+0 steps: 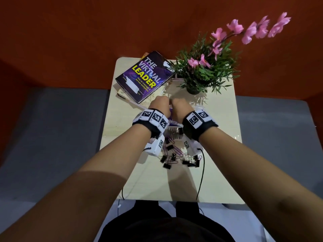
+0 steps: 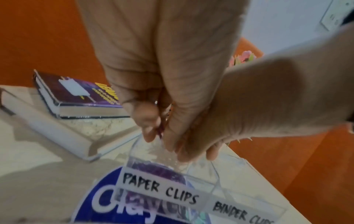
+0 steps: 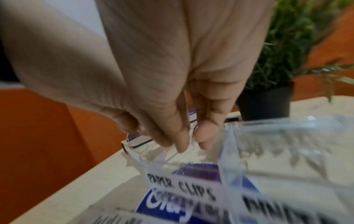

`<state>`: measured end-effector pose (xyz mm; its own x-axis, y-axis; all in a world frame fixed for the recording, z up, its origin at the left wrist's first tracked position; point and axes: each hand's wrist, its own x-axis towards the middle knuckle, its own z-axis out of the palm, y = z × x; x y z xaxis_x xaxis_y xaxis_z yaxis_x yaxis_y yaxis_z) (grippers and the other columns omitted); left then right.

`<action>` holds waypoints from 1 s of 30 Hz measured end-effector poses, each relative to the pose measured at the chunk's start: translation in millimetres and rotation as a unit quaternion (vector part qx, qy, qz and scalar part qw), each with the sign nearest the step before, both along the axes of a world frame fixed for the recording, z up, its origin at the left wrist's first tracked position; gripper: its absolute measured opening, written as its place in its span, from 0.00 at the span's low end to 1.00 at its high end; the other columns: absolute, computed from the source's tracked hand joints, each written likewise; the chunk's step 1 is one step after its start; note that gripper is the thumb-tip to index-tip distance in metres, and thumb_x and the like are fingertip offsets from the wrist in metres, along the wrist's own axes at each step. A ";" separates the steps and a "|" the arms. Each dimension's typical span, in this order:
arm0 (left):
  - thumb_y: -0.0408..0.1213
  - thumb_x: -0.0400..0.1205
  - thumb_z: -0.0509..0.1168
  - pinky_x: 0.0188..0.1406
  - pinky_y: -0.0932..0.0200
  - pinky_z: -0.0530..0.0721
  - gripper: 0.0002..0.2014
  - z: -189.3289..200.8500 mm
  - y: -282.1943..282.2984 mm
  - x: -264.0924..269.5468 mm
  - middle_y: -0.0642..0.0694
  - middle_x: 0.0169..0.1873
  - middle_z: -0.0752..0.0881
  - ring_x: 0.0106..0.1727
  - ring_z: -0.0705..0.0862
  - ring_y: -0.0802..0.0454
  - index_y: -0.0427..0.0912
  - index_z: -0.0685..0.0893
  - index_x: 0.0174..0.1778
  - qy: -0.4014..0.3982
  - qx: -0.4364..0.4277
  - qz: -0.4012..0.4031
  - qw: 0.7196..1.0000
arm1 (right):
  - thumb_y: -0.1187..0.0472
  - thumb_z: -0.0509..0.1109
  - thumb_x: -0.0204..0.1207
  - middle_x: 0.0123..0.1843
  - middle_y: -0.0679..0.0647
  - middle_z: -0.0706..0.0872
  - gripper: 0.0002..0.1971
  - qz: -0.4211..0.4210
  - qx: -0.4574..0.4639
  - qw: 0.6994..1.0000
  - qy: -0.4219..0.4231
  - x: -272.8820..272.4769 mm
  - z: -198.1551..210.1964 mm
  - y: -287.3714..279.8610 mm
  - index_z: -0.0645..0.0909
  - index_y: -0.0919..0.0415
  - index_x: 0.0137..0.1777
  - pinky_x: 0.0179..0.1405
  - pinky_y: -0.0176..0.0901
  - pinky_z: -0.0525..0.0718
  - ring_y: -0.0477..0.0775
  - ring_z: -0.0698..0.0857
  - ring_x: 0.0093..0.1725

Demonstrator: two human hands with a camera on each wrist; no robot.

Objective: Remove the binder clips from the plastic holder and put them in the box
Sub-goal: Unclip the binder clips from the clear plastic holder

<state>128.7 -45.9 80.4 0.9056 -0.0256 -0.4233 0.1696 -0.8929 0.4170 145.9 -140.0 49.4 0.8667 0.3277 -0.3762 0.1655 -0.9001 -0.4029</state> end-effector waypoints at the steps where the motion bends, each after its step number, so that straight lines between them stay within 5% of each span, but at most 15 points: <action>1: 0.24 0.77 0.65 0.53 0.44 0.83 0.12 -4.4 -1.0 -1.3 0.28 0.56 0.85 0.57 0.85 0.31 0.31 0.83 0.56 -0.004 -0.011 0.000 1.000 | 0.66 0.70 0.71 0.52 0.70 0.88 0.14 -0.015 0.021 1.000 -0.012 -4.0 -3.0 -5.0 0.79 0.66 0.57 0.47 0.52 0.83 0.68 0.86 0.51; 5: 0.26 0.76 0.68 0.56 0.46 0.86 0.12 -23.6 7.6 -13.6 0.35 0.50 0.89 0.52 0.88 0.37 0.38 0.86 0.54 -0.040 -0.047 0.011 0.998 | 0.74 0.68 0.72 0.50 0.64 0.90 0.15 -0.064 0.102 0.991 -0.066 -27.9 -9.3 -25.3 0.83 0.62 0.57 0.47 0.50 0.87 0.61 0.87 0.46; 8: 0.28 0.77 0.67 0.52 0.50 0.87 0.05 -37.4 20.1 -39.2 0.41 0.42 0.90 0.44 0.87 0.43 0.39 0.88 0.43 -0.037 -0.057 0.014 0.998 | 0.75 0.66 0.72 0.43 0.60 0.90 0.09 -0.085 0.133 0.984 -0.079 -56.4 -15.4 -34.8 0.85 0.64 0.40 0.43 0.43 0.85 0.54 0.84 0.39; 12: 0.29 0.77 0.69 0.47 0.48 0.87 0.03 -62.8 26.7 -67.4 0.38 0.40 0.89 0.43 0.87 0.39 0.36 0.85 0.38 0.029 -0.031 -0.018 0.999 | 0.67 0.68 0.73 0.31 0.60 0.83 0.10 -0.075 0.091 0.993 0.000 -84.8 -33.9 -30.1 0.82 0.63 0.30 0.32 0.44 0.74 0.61 0.80 0.32; 16: 0.28 0.78 0.69 0.50 0.49 0.83 0.02 -72.0 23.3 -67.7 0.36 0.49 0.84 0.46 0.84 0.39 0.37 0.85 0.40 0.024 -0.008 -0.053 0.998 | 0.66 0.69 0.73 0.45 0.65 0.84 0.05 -0.076 0.069 0.995 0.018 -90.0 -45.2 -18.2 0.86 0.65 0.41 0.39 0.49 0.80 0.65 0.84 0.42; 19: 0.27 0.78 0.66 0.53 0.43 0.83 0.02 -73.3 23.8 -69.1 0.36 0.50 0.83 0.51 0.84 0.36 0.35 0.82 0.41 0.022 -0.008 -0.068 0.997 | 0.66 0.69 0.74 0.47 0.67 0.83 0.06 -0.084 0.053 0.995 0.020 -90.1 -48.4 -12.1 0.84 0.70 0.40 0.42 0.53 0.83 0.67 0.84 0.43; 24: 0.23 0.78 0.54 0.43 0.41 0.85 0.09 -71.4 39.5 -77.7 0.37 0.43 0.87 0.40 0.84 0.39 0.41 0.70 0.48 0.026 -0.095 0.029 0.995 | 0.70 0.69 0.71 0.41 0.61 0.85 0.04 -0.143 0.104 0.983 0.056 -87.2 -44.6 -25.0 0.80 0.66 0.35 0.37 0.43 0.76 0.58 0.81 0.39; 26: 0.21 0.78 0.51 0.43 0.41 0.85 0.14 -70.4 44.0 -86.9 0.38 0.38 0.86 0.40 0.84 0.37 0.44 0.67 0.51 0.027 -0.122 -0.001 0.992 | 0.75 0.66 0.70 0.38 0.56 0.85 0.07 -0.210 0.184 0.957 0.076 -88.8 -47.5 -45.1 0.76 0.62 0.38 0.40 0.45 0.80 0.54 0.83 0.39; 28: 0.24 0.83 0.51 0.32 0.48 0.81 0.11 -70.1 43.2 -97.8 0.40 0.31 0.82 0.34 0.82 0.39 0.43 0.67 0.57 0.041 -0.123 -0.056 0.990 | 0.77 0.62 0.70 0.39 0.56 0.84 0.13 -0.237 0.234 0.938 0.094 -94.3 -49.0 -65.4 0.73 0.57 0.41 0.41 0.50 0.84 0.53 0.83 0.37; 30: 0.28 0.85 0.50 0.29 0.54 0.73 0.10 -71.8 39.3 -105.9 0.44 0.30 0.79 0.30 0.76 0.44 0.43 0.70 0.58 0.065 -0.108 -0.106 0.986 | 0.78 0.58 0.70 0.43 0.58 0.83 0.16 -0.217 0.221 0.944 0.116 -101.5 -47.6 -76.3 0.70 0.55 0.46 0.42 0.55 0.84 0.58 0.82 0.40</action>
<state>22.7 -6.6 8.7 0.8091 -0.3098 -0.4994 0.0536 -0.8073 0.5877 44.4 -216.3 1.8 0.8660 0.1308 -0.4826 -0.3189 -0.5989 -0.7346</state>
